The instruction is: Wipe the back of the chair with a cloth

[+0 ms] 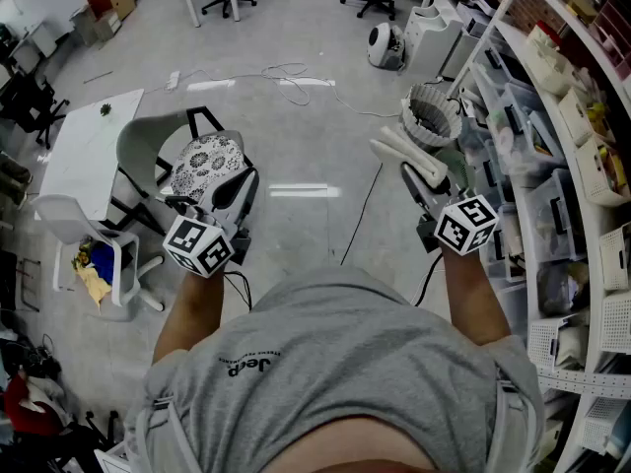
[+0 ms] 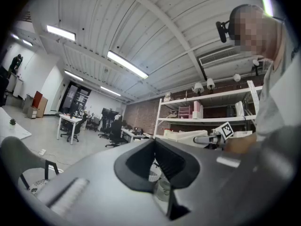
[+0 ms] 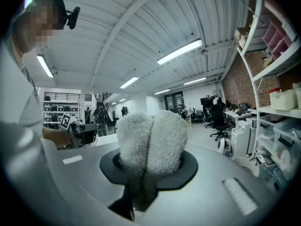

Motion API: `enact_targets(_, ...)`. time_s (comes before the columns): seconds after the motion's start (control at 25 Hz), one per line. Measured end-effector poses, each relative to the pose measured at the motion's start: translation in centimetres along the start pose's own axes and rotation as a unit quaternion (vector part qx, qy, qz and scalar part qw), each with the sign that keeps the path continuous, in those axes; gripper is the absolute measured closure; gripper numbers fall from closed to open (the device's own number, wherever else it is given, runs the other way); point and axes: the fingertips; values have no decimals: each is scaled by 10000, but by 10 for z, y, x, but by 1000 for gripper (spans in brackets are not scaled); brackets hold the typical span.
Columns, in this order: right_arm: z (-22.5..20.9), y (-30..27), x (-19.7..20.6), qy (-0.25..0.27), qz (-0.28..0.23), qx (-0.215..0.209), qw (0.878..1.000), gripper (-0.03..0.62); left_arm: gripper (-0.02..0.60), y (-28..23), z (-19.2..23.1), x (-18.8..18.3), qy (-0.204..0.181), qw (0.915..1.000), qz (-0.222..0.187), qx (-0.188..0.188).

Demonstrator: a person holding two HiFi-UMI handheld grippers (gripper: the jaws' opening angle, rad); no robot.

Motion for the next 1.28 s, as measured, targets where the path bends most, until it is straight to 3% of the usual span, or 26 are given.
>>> enact_targets(0.6,-9,1,-2,-126,-113,-206,9996,505,522,-16,-8,4,-41,10000,26,-20)
enact_targets(1.28,-89,31,5,-123,-295,-797,9963,505,522,-83,-75,38,-118,9991,2,-407)
Point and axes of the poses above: the fingertips, and each gripper's own axes: y backward along the fingers, z to its left, x out of its underside, and after that the axes turned 10 degrees about y, right-handed
